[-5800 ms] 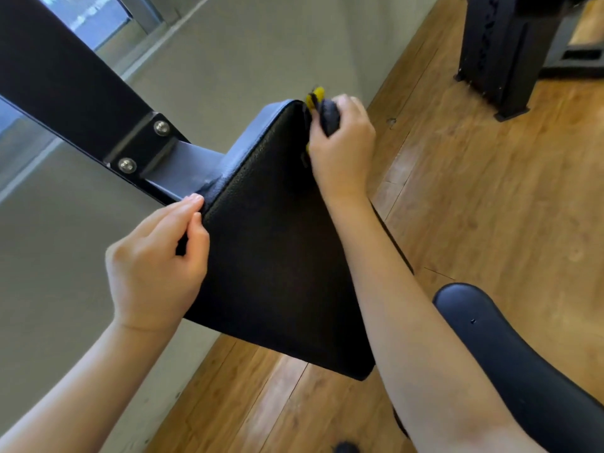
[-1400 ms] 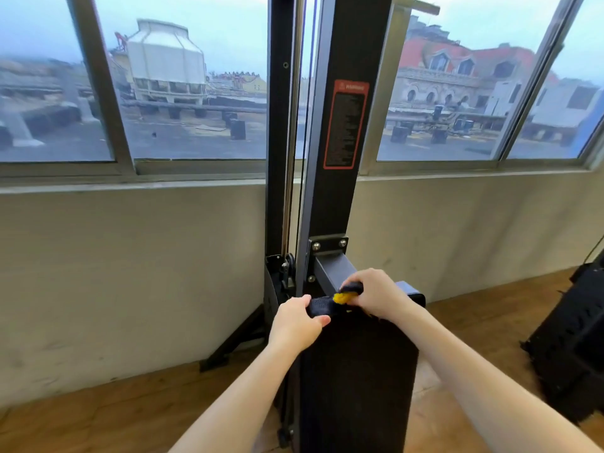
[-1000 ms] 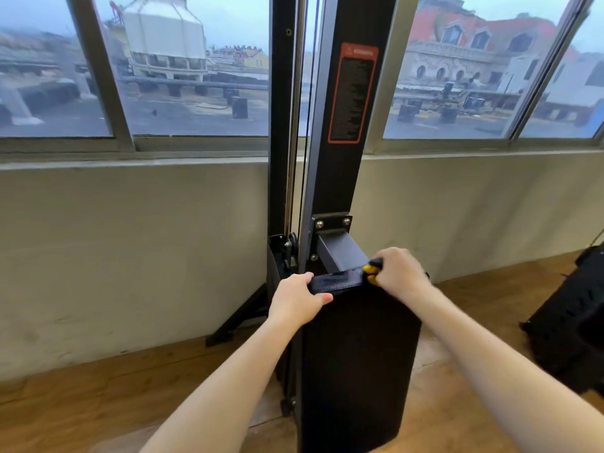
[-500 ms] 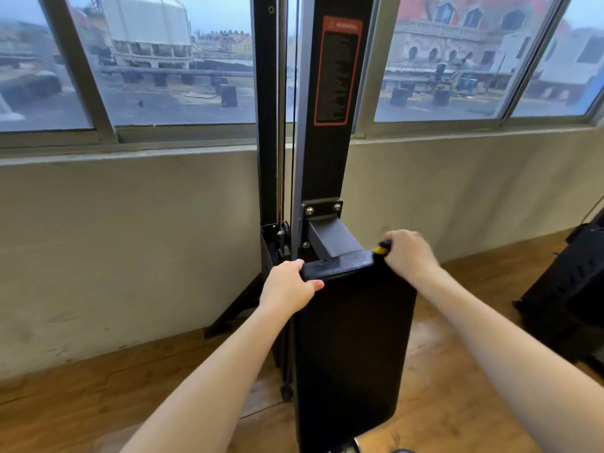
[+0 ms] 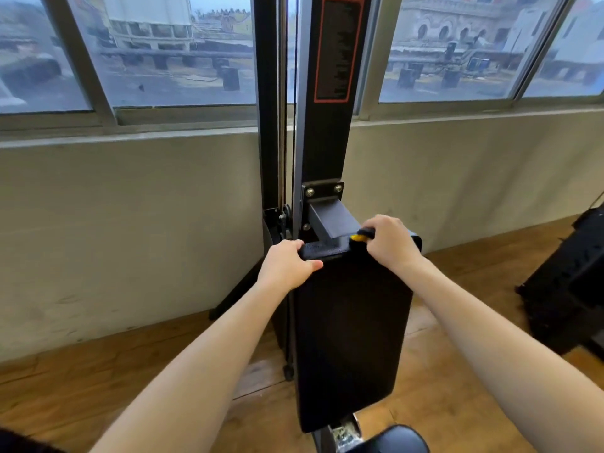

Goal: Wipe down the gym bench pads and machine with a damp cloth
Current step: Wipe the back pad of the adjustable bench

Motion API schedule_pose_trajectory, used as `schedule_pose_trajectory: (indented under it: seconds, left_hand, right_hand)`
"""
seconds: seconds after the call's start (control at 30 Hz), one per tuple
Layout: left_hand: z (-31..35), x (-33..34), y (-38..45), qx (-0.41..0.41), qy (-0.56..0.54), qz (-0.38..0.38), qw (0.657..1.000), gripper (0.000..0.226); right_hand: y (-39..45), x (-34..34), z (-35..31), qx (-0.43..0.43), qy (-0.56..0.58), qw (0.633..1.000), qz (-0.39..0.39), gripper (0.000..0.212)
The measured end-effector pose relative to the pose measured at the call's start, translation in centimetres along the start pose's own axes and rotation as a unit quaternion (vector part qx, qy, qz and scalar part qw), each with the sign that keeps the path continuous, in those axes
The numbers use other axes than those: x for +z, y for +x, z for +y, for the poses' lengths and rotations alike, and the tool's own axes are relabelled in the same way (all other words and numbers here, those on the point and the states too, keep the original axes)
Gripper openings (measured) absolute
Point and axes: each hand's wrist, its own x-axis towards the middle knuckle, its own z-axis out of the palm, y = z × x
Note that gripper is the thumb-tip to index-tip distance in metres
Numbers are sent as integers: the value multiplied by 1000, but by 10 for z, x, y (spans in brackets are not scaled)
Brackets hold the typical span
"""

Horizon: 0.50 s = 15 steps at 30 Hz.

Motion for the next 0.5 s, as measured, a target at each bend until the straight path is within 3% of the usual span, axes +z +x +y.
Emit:
schedule_pose_trajectory:
  seconds: [0.1, 0.2, 0.3, 0.4, 0.43, 0.5]
  left_hand:
    - [1, 1, 0, -3, 15, 3, 1000, 45]
    - [3, 1, 2, -1, 31, -4, 999, 42]
    - [3, 1, 4, 3, 46, -16, 999, 26]
    - [1, 3, 6, 8, 61, -9, 998, 22]
    - [1, 4, 5, 11, 59, -4, 998, 29]
    - [1, 4, 2, 9, 50, 3, 999, 43]
  right_hand:
    - [6, -24, 42, 91, -35, 995, 34, 23]
    - [18, -28, 19, 104, 9, 994, 26, 25]
    - [3, -4, -51, -65, 75, 995, -24, 20]
    - [-27, 17, -69, -205, 22, 975, -77, 22]
    - [-27, 15, -53, -188, 18, 980, -56, 23]
    - [-19, 4, -4, -72, 11, 997, 7, 26]
